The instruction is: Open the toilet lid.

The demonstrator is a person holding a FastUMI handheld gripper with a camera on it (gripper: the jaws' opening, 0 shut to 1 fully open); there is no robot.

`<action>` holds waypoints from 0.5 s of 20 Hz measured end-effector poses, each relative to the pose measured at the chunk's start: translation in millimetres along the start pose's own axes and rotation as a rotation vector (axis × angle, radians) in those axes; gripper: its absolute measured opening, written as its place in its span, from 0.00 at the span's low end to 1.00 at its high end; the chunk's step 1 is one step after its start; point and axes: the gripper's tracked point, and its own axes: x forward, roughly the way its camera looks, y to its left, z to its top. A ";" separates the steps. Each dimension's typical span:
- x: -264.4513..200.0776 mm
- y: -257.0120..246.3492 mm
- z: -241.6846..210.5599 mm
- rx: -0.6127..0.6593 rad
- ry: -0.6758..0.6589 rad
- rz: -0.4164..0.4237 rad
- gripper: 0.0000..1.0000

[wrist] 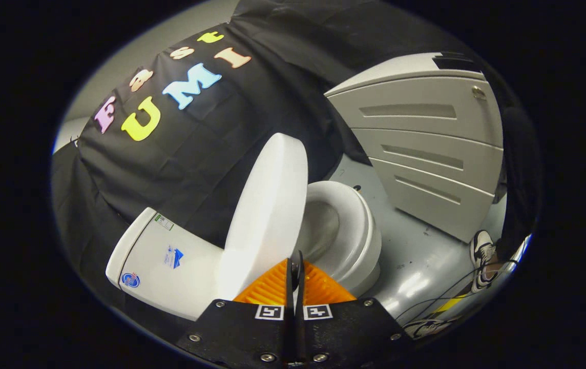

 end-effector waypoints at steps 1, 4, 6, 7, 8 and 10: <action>-1.7 5.4 1.3 -0.014 -0.003 -0.002 0.00; -4.7 13.4 5.1 -0.059 -0.004 -0.034 0.00; -5.6 14.8 6.0 -0.046 -0.001 -0.074 0.00; -7.6 18.3 6.7 -0.037 -0.008 -0.087 0.00; -8.8 23.3 8.7 -0.034 -0.023 -0.095 0.00; -12.9 33.3 10.7 -0.070 -0.050 -0.107 0.00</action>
